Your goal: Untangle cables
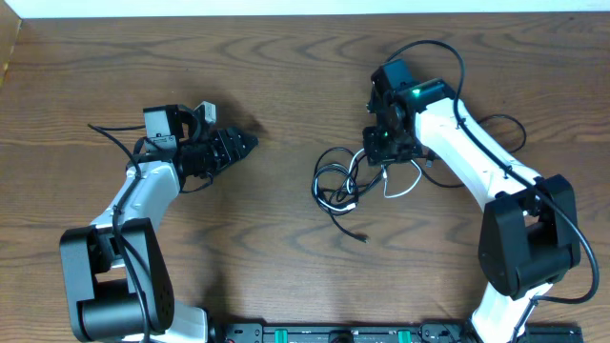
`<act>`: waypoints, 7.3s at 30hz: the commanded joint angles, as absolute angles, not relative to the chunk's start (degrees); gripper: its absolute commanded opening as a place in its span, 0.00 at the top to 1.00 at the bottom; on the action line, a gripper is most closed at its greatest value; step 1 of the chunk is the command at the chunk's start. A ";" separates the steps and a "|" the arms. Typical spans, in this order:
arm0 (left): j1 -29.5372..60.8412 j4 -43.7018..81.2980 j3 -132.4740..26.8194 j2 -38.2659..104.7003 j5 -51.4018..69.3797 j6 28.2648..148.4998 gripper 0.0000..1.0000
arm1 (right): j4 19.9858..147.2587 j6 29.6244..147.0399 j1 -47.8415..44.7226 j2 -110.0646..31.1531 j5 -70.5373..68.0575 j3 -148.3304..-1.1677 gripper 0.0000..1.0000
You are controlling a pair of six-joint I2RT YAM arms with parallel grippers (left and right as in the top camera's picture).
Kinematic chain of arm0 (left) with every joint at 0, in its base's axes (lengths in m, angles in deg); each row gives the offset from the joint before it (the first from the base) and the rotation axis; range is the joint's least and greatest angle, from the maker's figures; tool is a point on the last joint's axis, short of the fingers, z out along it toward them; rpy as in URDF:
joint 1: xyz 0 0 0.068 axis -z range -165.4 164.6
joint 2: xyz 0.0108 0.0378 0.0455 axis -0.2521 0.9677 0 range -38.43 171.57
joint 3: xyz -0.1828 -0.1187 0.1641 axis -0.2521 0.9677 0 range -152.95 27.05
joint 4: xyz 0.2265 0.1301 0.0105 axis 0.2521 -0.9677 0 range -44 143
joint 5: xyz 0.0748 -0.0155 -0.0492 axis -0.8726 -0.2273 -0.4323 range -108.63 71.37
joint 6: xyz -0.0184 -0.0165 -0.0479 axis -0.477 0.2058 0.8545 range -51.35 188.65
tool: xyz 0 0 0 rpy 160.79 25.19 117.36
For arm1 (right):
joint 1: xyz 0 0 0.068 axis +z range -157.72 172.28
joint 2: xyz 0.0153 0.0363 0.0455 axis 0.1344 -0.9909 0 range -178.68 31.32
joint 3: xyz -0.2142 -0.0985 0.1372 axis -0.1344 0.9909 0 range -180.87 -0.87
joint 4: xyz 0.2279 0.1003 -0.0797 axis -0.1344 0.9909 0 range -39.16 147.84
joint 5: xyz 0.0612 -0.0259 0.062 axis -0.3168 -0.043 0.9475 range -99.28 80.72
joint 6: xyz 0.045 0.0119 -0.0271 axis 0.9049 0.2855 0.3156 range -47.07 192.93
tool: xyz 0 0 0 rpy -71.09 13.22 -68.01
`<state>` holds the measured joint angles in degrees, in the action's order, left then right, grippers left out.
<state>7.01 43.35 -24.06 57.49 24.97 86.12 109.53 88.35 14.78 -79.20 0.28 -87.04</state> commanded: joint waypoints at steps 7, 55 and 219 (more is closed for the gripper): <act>6.99 43.27 -24.13 57.80 25.29 84.74 0.29 | 116.22 91.02 13.99 -78.44 -9.14 -87.37 0.79; 6.99 43.29 -24.13 57.80 25.32 84.74 0.30 | 117.23 84.55 8.42 -78.07 -11.39 -86.19 0.71; 6.99 43.27 -24.13 57.80 25.32 84.76 0.30 | 123.65 77.97 9.21 -79.97 -18.76 -78.76 0.51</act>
<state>7.01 43.33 -24.06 57.49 24.97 86.12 123.61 77.49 9.23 -80.10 -18.19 -80.68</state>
